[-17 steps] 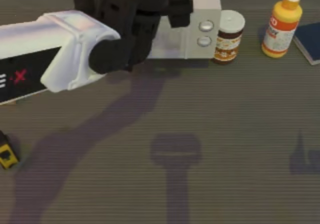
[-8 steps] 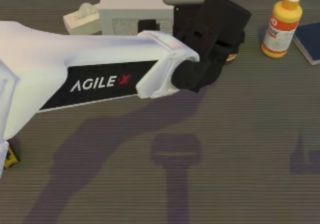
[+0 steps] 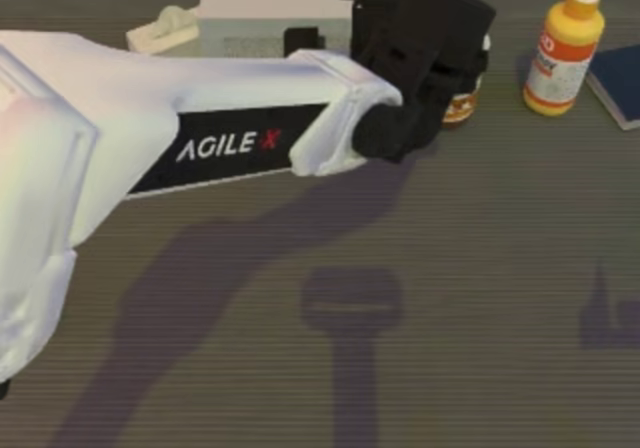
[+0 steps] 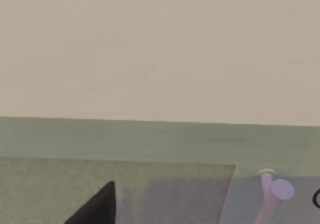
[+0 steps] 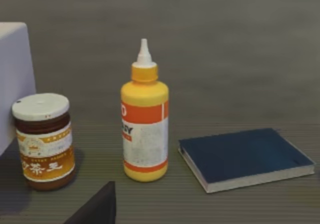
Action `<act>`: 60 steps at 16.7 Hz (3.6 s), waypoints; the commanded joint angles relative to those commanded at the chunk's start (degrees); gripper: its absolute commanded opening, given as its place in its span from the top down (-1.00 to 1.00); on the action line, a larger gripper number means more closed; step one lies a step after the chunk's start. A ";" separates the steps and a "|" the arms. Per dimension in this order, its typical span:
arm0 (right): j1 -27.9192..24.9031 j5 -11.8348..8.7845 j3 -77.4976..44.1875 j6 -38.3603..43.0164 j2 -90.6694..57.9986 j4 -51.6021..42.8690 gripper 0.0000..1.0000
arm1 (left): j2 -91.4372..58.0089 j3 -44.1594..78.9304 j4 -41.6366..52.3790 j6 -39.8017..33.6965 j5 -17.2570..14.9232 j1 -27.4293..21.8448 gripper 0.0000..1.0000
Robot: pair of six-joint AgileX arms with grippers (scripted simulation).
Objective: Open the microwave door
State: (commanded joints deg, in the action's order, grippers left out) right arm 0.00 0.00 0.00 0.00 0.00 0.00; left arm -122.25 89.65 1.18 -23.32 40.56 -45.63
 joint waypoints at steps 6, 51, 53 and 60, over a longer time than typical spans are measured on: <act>0.00 0.00 0.00 0.00 0.00 0.00 -1.00 | -7.11 6.47 -2.22 2.56 -3.14 3.61 -1.00; 0.00 0.00 0.00 0.00 0.00 0.00 -1.00 | -21.17 52.21 62.97 -12.58 -21.75 5.91 1.00; 0.00 0.00 0.00 0.00 0.00 0.00 -1.00 | -21.22 52.40 63.19 -12.64 -21.84 5.95 1.00; 0.00 0.00 0.00 0.00 0.00 0.00 -1.00 | -21.22 52.40 63.19 -12.64 -21.84 5.95 1.00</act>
State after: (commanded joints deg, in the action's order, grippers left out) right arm 0.00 0.00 0.00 0.00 0.00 0.00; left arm -143.47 142.05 64.37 -35.96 18.71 -39.68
